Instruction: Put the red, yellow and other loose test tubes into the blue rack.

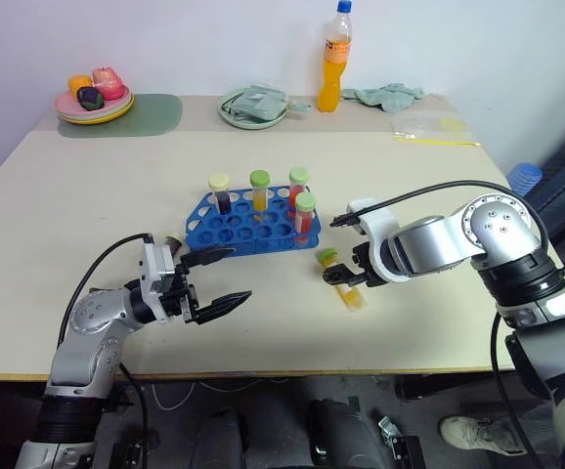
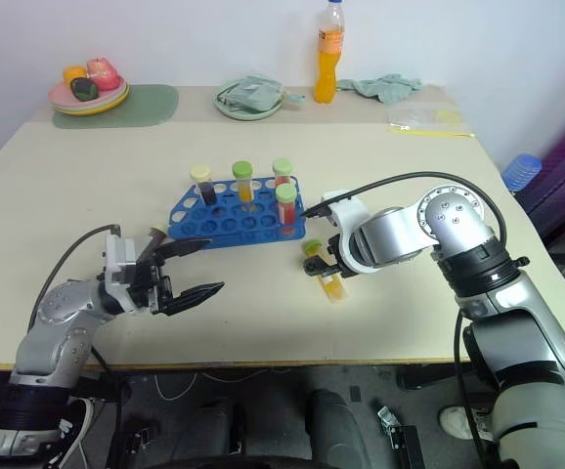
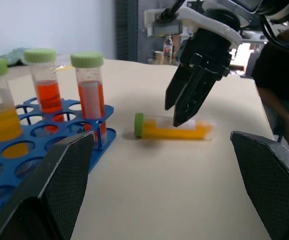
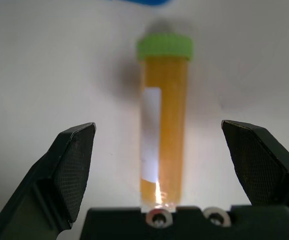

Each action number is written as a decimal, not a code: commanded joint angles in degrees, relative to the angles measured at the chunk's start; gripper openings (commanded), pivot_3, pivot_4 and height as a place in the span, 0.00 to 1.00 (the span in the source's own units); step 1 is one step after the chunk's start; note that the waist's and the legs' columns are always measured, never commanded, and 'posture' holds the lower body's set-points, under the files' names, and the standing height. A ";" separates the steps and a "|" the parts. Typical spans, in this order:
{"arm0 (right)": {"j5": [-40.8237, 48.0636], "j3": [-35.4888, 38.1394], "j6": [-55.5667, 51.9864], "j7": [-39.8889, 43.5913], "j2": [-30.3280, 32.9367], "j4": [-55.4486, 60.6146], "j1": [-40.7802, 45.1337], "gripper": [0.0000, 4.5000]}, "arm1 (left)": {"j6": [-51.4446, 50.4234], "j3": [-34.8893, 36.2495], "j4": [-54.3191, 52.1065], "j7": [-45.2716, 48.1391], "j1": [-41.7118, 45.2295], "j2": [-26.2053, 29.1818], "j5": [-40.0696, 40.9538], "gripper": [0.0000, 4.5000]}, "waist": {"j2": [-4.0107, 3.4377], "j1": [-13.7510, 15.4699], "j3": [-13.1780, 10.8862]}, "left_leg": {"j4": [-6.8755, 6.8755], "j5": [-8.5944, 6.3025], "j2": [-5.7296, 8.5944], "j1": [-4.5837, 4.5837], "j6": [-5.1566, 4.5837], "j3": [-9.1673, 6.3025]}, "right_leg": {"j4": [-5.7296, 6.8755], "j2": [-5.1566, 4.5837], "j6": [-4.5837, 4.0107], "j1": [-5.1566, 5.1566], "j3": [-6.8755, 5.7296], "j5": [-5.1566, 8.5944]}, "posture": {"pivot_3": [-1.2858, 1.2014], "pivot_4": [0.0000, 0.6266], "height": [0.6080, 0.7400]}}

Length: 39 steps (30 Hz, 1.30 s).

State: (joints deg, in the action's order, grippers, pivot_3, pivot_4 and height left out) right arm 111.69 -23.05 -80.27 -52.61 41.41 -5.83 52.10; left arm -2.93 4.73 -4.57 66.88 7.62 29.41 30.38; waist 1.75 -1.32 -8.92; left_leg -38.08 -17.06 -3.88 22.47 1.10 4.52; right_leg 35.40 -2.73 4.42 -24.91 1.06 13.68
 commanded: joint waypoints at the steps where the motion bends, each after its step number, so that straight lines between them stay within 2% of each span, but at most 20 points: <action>1: 1.31 -0.66 1.65 -0.38 0.59 1.19 0.33 0.99 | 1.31 -0.03 -0.27 0.48 0.85 0.40 -0.28 1.00 | 0.00 0.07 0.00 | 0.00 0.00 -0.02 0.00 0.00 -0.01 | 0.00 0.01 0.00 0.00 -0.01 0.00 | 0.52 0.24 1.00; 8: 1.31 -3.57 2.98 -1.50 0.91 1.82 -1.29 0.99 | 1.05 0.05 -1.32 -0.06 0.40 -0.10 -0.36 1.00 | 0.00 0.20 0.00 | 0.00 -0.01 -0.02 0.02 -0.01 0.01 | -0.04 -0.04 -0.01 0.00 0.00 0.00 | 0.52 0.24 1.00; 11: 1.30 -4.49 3.51 -1.92 1.11 1.89 -1.98 0.81 | 0.98 0.22 -1.63 -0.17 -0.02 0.07 -0.31 1.00 | 0.00 0.19 0.00 | 0.00 -0.01 -0.02 0.03 -0.01 0.01 | -0.04 -0.06 -0.01 0.00 0.00 0.00 | 0.52 0.24 1.00; 16: -0.09 -4.54 4.05 -1.99 0.46 0.93 -1.38 0.26 | 0.84 0.38 -1.70 -0.44 0.03 0.27 -0.27 1.00 | 0.00 0.13 0.00 | 0.01 -0.01 -0.03 0.02 -0.01 0.00 | -0.04 -0.05 -0.01 -0.01 0.00 0.00 | 0.52 0.24 1.00; 18: -0.99 -3.70 3.99 -1.43 0.42 0.61 -0.31 0.26 | 0.83 0.38 -1.71 -0.53 0.01 0.39 -0.28 1.00 | 0.00 0.15 0.00 | 0.01 -0.01 -0.03 0.02 -0.01 0.00 | -0.04 -0.05 -0.01 -0.01 0.00 0.01 | 0.52 0.24 1.00; 21: -2.98 -2.30 1.22 3.75 2.38 2.12 1.06 0.26 | 0.71 0.48 -1.78 -0.60 0.10 0.58 -0.18 1.00 | -0.02 0.18 -0.01 | 0.01 -0.01 -0.03 0.02 -0.01 0.00 | -0.05 -0.06 -0.01 -0.02 0.00 0.01 | 0.52 0.24 1.00; 24: -4.56 -1.22 -5.48 16.83 6.30 8.77 0.90 0.26 | 0.65 0.54 -1.49 -0.55 0.43 0.74 -0.20 1.00 | -0.04 0.49 -0.02 | 0.03 -0.03 -0.03 0.08 -0.05 -0.02 | -0.09 -0.07 -0.01 -0.08 0.00 0.01 | 0.52 0.24 1.00; 26: -6.59 2.10 -6.94 27.14 7.84 16.34 -0.78 0.26 | 0.70 0.62 -1.14 -0.40 0.74 0.94 -0.15 1.00 | -0.03 0.55 -0.01 | 0.06 -0.07 -0.05 0.10 -0.13 -0.04 | -0.16 -0.07 -0.02 -0.08 -0.02 0.01 | 0.52 0.24 1.00; 28: -17.99 4.18 -3.69 41.18 9.95 28.68 -2.66 0.26 | 0.70 0.74 -0.75 -0.24 1.18 1.15 -0.06 1.00 | -0.04 0.58 -0.02 | 0.07 -0.12 -0.05 0.11 -0.21 -0.06 | -0.20 -0.07 -0.01 -0.09 -0.02 0.01 | 0.52 0.24 1.00; 30: -29.45 4.14 2.75 52.44 12.15 35.05 -5.33 0.26 | 0.57 0.90 -0.45 -0.14 1.58 1.33 0.11 1.00 | -0.02 0.54 0.01 | 0.07 -0.16 -0.06 0.10 -0.26 -0.11 | -0.22 -0.06 0.00 -0.09 -0.04 0.01 | 0.52 0.24 1.00; 31: -39.48 4.36 15.23 61.90 12.69 37.97 -9.47 0.26 | 0.40 1.07 -0.34 -0.15 1.90 1.38 0.32 1.00 | 0.04 0.52 0.04 | 0.07 -0.16 -0.06 0.10 -0.26 -0.12 | -0.23 -0.07 0.00 -0.09 -0.05 0.01 | 0.52 0.24 1.00; 32: -45.69 5.87 23.69 66.46 11.38 38.11 -13.47 0.26 | 0.08 1.34 -0.41 -0.22 2.10 1.43 0.74 1.00 | 0.18 0.56 0.13 | 0.07 -0.16 -0.06 0.08 -0.26 -0.11 | -0.24 -0.07 0.00 -0.07 -0.05 0.01 | 0.52 0.24 1.00; 35: -60.72 7.07 41.75 74.54 7.80 35.90 -23.39 0.26 | -0.84 2.41 -0.92 -0.09 1.61 1.92 2.12 1.00 | 0.11 0.56 0.09 | 0.04 -0.16 0.00 0.01 -0.25 -0.04 | -0.29 -0.10 0.01 0.08 -0.10 0.01 | 0.52 0.24 1.00; 39: -74.53 6.63 57.15 72.76 -4.92 30.41 -28.04 0.26 | -1.41 4.09 -0.78 0.81 0.26 4.16 3.10 1.00 | 0.14 0.16 0.10 | 0.02 -0.15 0.01 -0.05 -0.26 0.08 | -0.19 -0.01 0.02 0.06 -0.06 0.00 | 0.52 0.24 1.00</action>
State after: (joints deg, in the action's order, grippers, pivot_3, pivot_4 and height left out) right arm 42.94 -17.41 -30.77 20.71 39.83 25.25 23.74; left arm -3.94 6.67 -4.20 67.23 8.36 32.67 32.01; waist 1.89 -1.17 -8.83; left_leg -38.07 -17.21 -3.89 22.39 0.85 4.59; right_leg 35.24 -2.69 4.44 -24.85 0.99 13.68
